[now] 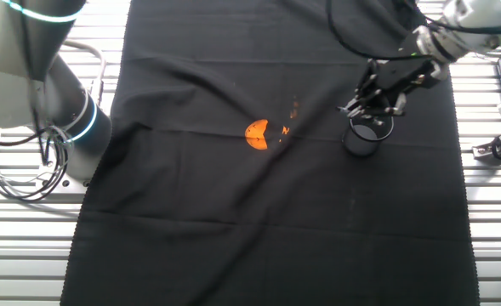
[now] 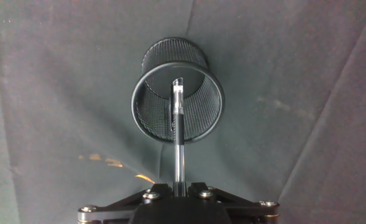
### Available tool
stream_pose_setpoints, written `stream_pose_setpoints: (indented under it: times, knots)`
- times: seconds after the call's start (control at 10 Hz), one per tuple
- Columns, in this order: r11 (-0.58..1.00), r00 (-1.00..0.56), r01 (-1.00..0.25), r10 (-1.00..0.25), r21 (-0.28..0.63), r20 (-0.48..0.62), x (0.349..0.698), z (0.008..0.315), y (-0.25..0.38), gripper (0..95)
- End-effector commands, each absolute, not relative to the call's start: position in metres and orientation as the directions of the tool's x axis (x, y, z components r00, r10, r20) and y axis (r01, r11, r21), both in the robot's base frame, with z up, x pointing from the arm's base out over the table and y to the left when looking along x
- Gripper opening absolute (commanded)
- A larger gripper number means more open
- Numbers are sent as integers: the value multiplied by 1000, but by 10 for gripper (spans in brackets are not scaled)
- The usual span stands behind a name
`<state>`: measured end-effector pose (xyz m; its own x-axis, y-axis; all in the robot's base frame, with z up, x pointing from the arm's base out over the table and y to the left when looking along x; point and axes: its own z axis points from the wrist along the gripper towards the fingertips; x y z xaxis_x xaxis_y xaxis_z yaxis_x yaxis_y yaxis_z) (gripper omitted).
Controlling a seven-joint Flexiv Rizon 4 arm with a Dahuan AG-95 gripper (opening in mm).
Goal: Put the pen into the pen holder
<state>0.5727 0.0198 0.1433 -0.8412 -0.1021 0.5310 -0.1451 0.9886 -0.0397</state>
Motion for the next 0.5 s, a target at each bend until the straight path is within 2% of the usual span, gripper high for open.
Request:
stream_pose_setpoints:
  times: [0.1, 0.5]
  knots:
    - [988, -844, -148, -105, -40, 526, 571, 140, 18, 0]
    - [988, -837, -152, -110, -35, 536, 575, 134, 15, 0]
